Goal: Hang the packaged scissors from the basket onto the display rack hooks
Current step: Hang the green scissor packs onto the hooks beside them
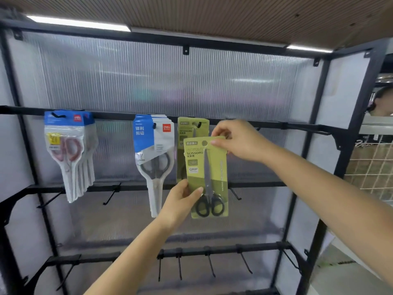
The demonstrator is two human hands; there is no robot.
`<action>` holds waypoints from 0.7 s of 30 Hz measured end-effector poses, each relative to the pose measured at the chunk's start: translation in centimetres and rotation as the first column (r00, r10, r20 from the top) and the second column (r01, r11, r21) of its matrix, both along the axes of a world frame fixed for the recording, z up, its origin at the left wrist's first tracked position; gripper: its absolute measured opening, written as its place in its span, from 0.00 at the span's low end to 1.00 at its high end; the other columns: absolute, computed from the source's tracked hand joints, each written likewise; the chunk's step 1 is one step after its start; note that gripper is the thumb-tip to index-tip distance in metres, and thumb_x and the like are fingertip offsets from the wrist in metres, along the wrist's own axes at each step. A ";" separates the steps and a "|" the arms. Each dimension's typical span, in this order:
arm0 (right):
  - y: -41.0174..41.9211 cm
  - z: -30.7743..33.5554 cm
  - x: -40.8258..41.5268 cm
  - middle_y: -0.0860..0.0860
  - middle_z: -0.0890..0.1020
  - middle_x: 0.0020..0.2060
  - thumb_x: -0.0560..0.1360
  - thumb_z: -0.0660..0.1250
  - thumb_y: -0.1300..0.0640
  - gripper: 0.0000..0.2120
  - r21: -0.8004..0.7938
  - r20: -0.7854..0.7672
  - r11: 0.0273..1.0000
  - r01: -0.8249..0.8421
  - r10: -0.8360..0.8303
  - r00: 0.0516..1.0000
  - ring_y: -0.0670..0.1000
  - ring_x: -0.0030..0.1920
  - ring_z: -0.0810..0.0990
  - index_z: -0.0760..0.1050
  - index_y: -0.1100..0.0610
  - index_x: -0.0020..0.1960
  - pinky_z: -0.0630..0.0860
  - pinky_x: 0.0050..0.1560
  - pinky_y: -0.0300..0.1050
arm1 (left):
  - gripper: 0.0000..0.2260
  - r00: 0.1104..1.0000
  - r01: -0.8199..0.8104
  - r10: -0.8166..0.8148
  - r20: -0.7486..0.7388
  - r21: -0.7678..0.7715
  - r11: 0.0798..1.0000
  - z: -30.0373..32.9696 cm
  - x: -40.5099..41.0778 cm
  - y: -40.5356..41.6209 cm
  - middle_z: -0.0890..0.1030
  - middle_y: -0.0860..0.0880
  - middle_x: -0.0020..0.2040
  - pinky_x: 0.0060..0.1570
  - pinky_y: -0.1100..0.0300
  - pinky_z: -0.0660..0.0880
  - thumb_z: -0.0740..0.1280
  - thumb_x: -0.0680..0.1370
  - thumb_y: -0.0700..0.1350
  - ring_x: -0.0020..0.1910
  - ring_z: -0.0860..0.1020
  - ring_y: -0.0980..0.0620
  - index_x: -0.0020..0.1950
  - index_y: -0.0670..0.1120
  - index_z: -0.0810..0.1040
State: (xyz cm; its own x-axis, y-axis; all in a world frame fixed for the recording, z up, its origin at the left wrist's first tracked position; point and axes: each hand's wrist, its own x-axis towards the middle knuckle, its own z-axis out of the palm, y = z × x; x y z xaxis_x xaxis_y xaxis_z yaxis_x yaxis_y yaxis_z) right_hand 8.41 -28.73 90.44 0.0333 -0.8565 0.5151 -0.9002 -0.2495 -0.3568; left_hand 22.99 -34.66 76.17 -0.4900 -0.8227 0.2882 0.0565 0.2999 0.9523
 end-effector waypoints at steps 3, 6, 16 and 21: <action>-0.4 1.5 0.4 0.46 0.76 0.41 0.76 0.67 0.56 0.02 -0.048 -0.035 0.999 0.005 -0.007 0.999 0.46 0.41 0.75 0.74 0.53 0.47 0.74 0.43 0.40 | 0.02 0.997 -0.067 0.067 -0.024 -0.012 0.998 0.5 0.1 0.0 0.82 0.50 0.45 0.49 0.58 0.79 0.64 0.79 0.43 0.46 0.81 0.52 0.49 0.49 0.76; -1.2 2.2 0.4 0.45 0.75 0.39 0.76 0.67 0.57 0.02 -0.093 0.004 0.995 0.024 -0.024 1.000 0.44 0.40 0.74 0.75 0.54 0.48 0.76 0.46 0.44 | 0.04 0.974 -0.202 0.202 -0.102 0.006 0.979 0.9 0.4 -0.4 0.80 0.48 0.40 0.47 0.55 0.77 0.66 0.77 0.42 0.43 0.79 0.50 0.43 0.48 0.75; -4.1 1.7 0.1 0.44 0.76 0.43 0.75 0.68 0.56 0.04 -0.105 0.079 0.990 0.100 -0.091 0.993 0.44 0.44 0.74 0.77 0.55 0.49 0.73 0.49 0.43 | 0.04 0.950 -0.297 0.297 -0.098 0.011 0.955 0.9 0.4 -1.6 0.79 0.47 0.41 0.45 0.56 0.76 0.65 0.78 0.44 0.41 0.76 0.51 0.44 0.46 0.76; -5.6 0.5 0.0 0.48 0.79 0.53 0.77 0.66 0.54 0.10 -0.179 -0.011 0.969 0.169 -0.174 0.985 0.46 0.53 0.76 0.77 0.57 0.56 0.72 0.55 0.42 | 0.05 0.932 -0.356 0.359 -0.055 0.053 0.933 0.6 -1.4 -3.1 0.77 0.51 0.41 0.41 0.62 0.75 0.63 0.79 0.45 0.41 0.75 0.54 0.43 0.48 0.74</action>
State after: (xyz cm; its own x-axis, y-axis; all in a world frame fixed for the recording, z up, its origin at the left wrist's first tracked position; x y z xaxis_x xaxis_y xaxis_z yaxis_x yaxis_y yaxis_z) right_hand 8.36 -34.33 90.96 -0.0903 -0.7463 0.6595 -0.9437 -0.1475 -0.2962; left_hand 21.59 -37.73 76.78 -0.1434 -0.9519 0.2706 0.0133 0.2716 0.9623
